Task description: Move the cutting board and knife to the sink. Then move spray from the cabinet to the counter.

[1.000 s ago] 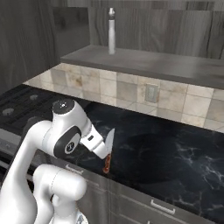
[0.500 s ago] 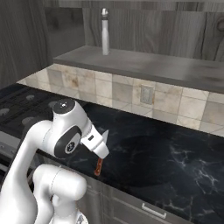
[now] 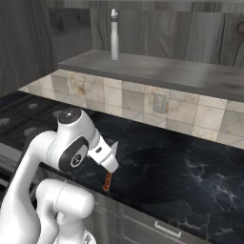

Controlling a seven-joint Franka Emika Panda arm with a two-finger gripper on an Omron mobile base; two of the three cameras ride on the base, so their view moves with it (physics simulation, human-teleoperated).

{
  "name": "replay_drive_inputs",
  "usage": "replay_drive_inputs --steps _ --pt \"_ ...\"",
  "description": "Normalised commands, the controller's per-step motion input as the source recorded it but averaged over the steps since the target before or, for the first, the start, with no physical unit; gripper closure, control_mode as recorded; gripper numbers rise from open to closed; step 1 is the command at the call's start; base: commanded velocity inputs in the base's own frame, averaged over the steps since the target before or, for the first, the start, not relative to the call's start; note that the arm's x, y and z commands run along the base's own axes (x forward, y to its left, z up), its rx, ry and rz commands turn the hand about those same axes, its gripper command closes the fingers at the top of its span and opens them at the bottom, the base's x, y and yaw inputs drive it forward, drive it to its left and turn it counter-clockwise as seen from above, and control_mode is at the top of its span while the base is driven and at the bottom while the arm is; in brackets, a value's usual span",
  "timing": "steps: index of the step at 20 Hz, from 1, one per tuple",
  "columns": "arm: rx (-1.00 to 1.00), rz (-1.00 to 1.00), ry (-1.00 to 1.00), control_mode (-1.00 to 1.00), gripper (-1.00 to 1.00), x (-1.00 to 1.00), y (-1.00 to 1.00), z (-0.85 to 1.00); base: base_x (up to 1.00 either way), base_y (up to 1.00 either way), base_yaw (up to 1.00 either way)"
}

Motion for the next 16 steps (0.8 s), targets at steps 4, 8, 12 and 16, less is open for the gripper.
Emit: replay_drive_inputs --steps 4,8,12,16 --pt "0.00 0.00 0.00 1.00 -1.00 0.00 0.00 0.00 0.01 0.00 0.00" --pt "-0.01 0.01 0.03 -1.00 -1.00 0.04 0.00 -0.01 0.06 0.00 0.02" --pt "0.00 0.12 0.15 -1.00 -1.00 0.25 0.02 -0.06 0.00 0.00 0.00" --pt "0.00 0.12 0.23 -1.00 -1.00 0.45 0.18 -0.17 0.00 0.00 0.00"
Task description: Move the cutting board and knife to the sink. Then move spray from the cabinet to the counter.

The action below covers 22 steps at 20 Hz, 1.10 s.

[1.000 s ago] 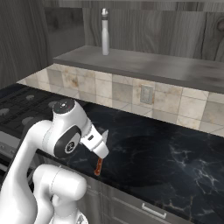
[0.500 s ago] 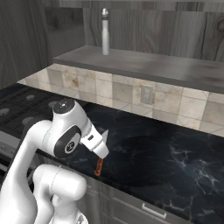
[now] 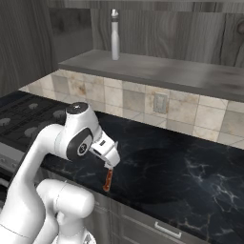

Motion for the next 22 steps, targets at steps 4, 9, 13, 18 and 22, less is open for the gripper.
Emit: replay_drive_inputs --steps 4,9,13,18,22 --pt "0.00 0.14 0.35 -1.00 -1.00 0.37 0.16 -0.20 0.00 0.00 0.00" --pt "0.00 0.15 0.21 -1.00 -1.00 0.31 0.09 -0.31 0.00 0.00 0.00" --pt "0.01 0.11 0.05 -1.00 -1.00 0.38 0.00 -0.37 0.00 0.00 0.00" --pt "0.10 0.12 -0.07 -1.00 -1.00 0.24 -0.03 -0.39 0.00 0.00 0.00" --pt "0.07 0.05 -0.21 -1.00 -1.00 0.18 0.01 -0.43 0.00 0.00 0.00"
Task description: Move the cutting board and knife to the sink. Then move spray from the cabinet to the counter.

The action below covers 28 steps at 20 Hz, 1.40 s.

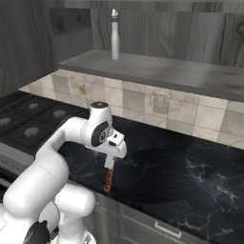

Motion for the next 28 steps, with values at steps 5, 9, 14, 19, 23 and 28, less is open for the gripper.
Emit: replay_drive_inputs --steps 5,9,14,19,23,28 --pt "0.03 0.01 -0.03 -1.00 -1.00 0.27 0.01 -0.41 0.00 0.00 0.00" --pt "0.00 0.00 0.01 -1.00 -1.00 0.37 0.00 -0.38 0.00 0.00 0.00" --pt "0.00 0.05 0.18 -1.00 -1.00 0.39 -0.09 -0.29 0.00 0.00 0.00" --pt "0.00 0.13 0.13 -1.00 -1.00 0.10 -0.14 -0.32 0.00 0.00 0.00" --pt "0.00 0.09 0.13 -1.00 -1.00 0.00 -0.02 -0.43 0.00 0.00 0.00" --pt "0.00 0.07 0.02 -1.00 -1.00 0.00 0.00 -0.37 0.00 0.00 0.00"
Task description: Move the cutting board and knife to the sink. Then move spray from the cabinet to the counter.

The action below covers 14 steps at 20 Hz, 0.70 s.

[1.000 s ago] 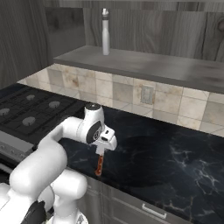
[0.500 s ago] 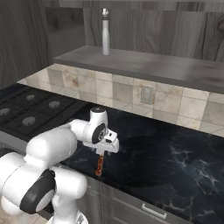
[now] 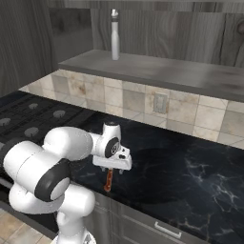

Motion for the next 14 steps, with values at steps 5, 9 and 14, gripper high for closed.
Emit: replay_drive_inputs --steps 5,9,14 --pt "0.00 0.03 0.00 -1.00 -1.00 0.00 -0.02 -0.29 0.00 0.00 0.00" --pt "0.00 0.00 0.00 -1.00 -1.00 0.00 -0.02 -0.26 0.00 0.00 0.00" --pt "0.00 0.00 0.00 -1.00 -1.00 -0.02 0.00 -0.29 0.00 0.00 0.00"
